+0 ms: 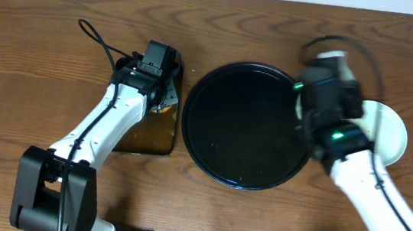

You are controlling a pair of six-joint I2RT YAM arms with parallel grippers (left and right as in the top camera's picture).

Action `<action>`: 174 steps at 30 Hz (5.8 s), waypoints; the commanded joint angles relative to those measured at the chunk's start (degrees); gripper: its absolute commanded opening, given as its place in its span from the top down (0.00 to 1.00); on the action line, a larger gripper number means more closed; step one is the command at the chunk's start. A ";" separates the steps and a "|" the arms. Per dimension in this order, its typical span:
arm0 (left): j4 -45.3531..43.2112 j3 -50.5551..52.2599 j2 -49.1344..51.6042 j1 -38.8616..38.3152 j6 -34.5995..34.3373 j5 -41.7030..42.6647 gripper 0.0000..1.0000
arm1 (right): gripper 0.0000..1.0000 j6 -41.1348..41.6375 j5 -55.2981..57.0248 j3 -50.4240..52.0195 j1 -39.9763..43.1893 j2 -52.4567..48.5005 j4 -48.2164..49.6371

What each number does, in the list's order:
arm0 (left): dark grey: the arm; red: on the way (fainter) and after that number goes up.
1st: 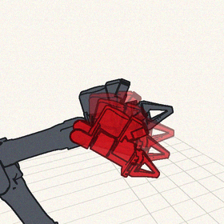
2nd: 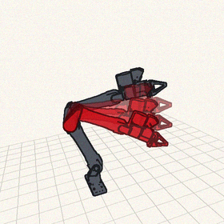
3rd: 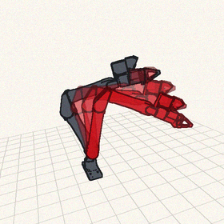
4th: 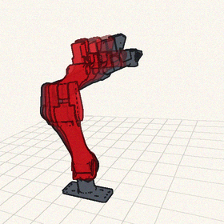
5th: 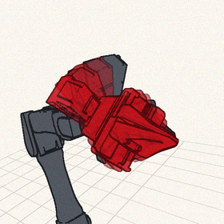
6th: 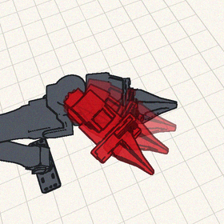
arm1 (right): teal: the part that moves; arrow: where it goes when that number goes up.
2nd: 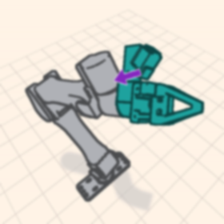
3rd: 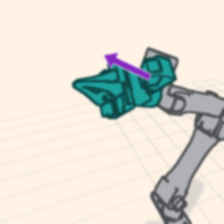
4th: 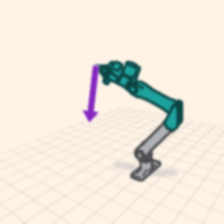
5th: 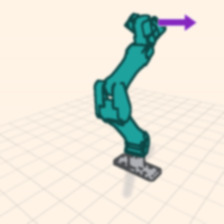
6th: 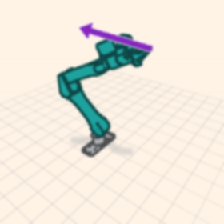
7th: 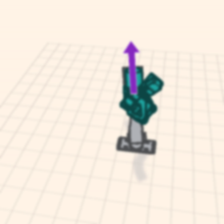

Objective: Clean dirty plates on tray and stack at the side

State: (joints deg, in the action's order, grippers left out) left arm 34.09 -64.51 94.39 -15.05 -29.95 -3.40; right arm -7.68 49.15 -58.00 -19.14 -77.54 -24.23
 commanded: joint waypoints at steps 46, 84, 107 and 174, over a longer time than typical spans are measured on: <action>0.42 0.55 0.46 0.24 0.37 -1.16 0.89 | 0.99 18.38 -53.77 -0.35 30.08 -20.02 10.08; 0.61 0.55 0.46 0.26 0.37 -1.16 0.89 | 0.96 28.52 -26.49 -0.46 35.28 -21.70 -14.99; -1.62 0.55 3.23 0.26 16.87 -2.32 0.90 | 0.63 11.23 -69.96 -0.39 25.00 -5.29 -16.31; 17.25 15.37 -59.04 9.62 18.75 6.84 0.21 | 0.01 10.36 -53.18 13.07 19.06 35.43 -18.58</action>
State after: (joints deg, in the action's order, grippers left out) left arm 51.64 -52.23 41.12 -5.67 -10.90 3.09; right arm 2.15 -5.02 -46.39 0.78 -46.54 -43.29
